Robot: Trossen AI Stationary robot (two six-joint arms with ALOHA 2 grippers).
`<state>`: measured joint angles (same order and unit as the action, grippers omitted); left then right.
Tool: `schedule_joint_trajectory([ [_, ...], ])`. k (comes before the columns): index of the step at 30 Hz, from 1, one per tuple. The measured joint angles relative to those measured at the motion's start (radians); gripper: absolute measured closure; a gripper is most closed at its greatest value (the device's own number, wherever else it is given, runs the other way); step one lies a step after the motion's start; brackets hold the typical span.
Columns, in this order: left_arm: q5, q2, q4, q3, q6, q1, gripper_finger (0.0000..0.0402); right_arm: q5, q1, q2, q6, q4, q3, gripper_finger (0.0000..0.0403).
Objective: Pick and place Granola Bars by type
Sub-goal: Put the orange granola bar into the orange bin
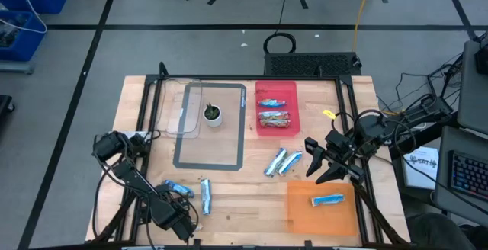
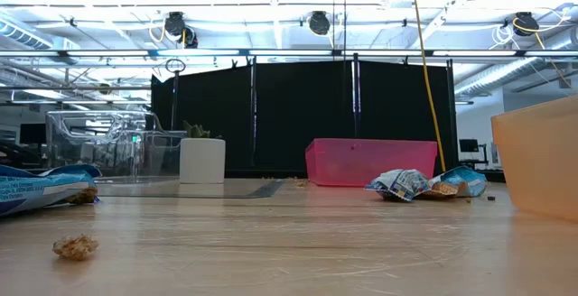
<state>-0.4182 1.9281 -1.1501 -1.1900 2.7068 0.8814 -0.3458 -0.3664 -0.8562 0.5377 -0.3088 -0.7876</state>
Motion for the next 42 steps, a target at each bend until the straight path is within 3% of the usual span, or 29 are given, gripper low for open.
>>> schedule_joint_trajectory([
  [5,0.023,0.0,0.012,0.0,-0.005,0.0,0.0055,0.0,0.0,0.0,-0.005,-0.001,0.0,0.0259],
  [26,0.059,0.003,0.038,0.002,-0.047,0.001,0.0385,0.002,0.0,0.0,-0.027,-0.001,0.0,0.0259],
  [42,0.124,0.002,0.034,-0.046,-0.069,-0.056,0.0398,0.001,0.0,0.0,-0.053,-0.001,0.0,0.0259],
])
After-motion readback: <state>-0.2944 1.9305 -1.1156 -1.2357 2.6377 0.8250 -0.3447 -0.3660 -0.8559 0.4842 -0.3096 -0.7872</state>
